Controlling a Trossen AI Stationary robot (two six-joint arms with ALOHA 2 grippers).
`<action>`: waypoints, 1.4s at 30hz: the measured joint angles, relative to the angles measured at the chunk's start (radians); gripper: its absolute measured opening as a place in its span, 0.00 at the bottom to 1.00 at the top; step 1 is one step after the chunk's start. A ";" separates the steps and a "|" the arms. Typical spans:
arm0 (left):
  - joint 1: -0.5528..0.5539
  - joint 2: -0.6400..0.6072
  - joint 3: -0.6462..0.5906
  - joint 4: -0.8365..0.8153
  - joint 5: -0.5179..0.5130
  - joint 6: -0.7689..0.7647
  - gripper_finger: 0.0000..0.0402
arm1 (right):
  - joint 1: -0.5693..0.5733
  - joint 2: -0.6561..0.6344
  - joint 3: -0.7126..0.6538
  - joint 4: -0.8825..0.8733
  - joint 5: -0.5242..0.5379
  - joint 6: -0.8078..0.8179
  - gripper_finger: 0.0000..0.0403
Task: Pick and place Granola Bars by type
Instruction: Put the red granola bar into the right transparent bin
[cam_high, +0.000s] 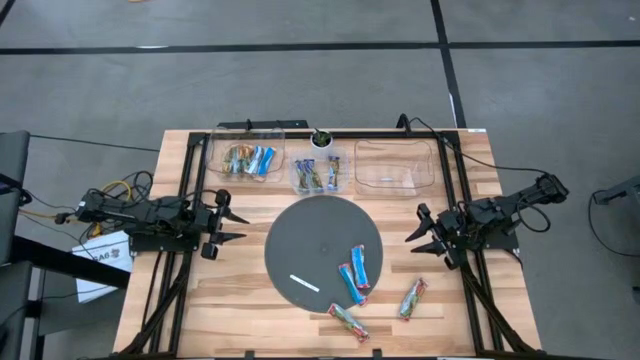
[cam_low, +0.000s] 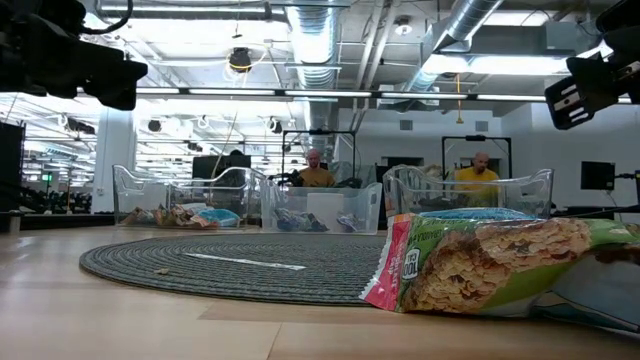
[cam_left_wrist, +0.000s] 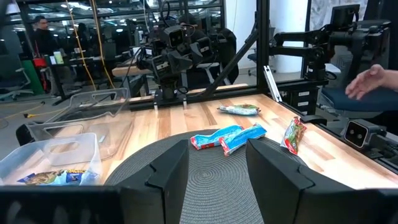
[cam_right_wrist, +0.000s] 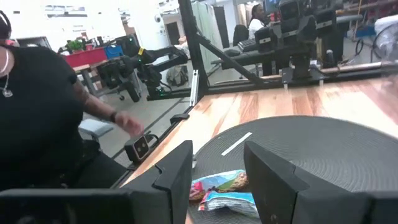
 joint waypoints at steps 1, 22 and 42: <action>0.000 0.000 0.000 0.000 0.000 0.000 0.38 | 0.000 0.000 0.000 -0.001 -0.002 0.014 0.34; 0.000 0.000 0.001 0.000 -0.001 0.002 0.38 | -0.007 0.000 0.000 0.216 0.040 0.143 0.33; 0.000 0.000 0.002 0.000 -0.001 0.002 0.38 | -0.064 0.104 0.001 0.326 0.248 0.120 0.33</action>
